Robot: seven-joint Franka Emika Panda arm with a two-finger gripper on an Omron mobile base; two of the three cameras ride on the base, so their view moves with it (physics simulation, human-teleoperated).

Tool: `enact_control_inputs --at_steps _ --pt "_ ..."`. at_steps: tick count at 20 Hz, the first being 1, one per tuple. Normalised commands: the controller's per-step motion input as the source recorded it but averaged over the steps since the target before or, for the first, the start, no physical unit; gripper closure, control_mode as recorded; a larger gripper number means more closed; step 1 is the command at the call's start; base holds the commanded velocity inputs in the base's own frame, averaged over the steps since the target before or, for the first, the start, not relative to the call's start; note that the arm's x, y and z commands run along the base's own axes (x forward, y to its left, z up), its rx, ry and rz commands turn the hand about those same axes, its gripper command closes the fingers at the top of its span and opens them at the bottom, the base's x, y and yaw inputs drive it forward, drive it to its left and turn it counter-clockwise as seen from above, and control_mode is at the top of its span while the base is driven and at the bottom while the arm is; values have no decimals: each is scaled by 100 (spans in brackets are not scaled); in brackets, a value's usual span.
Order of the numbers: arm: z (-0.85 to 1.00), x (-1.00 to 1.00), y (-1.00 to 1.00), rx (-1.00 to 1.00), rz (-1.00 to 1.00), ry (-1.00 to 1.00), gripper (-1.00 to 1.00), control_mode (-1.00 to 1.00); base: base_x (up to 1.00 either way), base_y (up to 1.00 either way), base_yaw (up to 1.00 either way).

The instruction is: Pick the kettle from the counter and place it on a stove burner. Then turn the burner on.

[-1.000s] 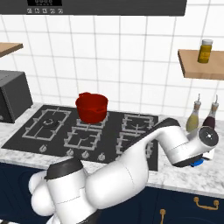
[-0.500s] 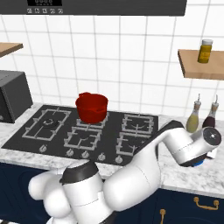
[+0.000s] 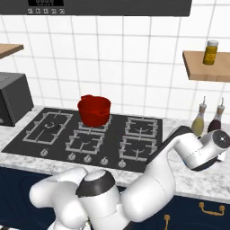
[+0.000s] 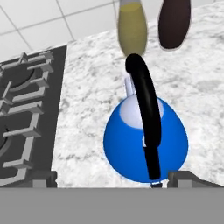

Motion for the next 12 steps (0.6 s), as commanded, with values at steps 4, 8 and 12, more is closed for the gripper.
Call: enact_control_inputs --at_steps 4,8,12 --pt "-14 22 -27 0 0 0 -100 -100 0 0 0" --pt "-15 16 -25 0 0 0 -100 -100 0 0 0" --pt "-21 19 -12 0 0 0 -100 -100 0 0 0"
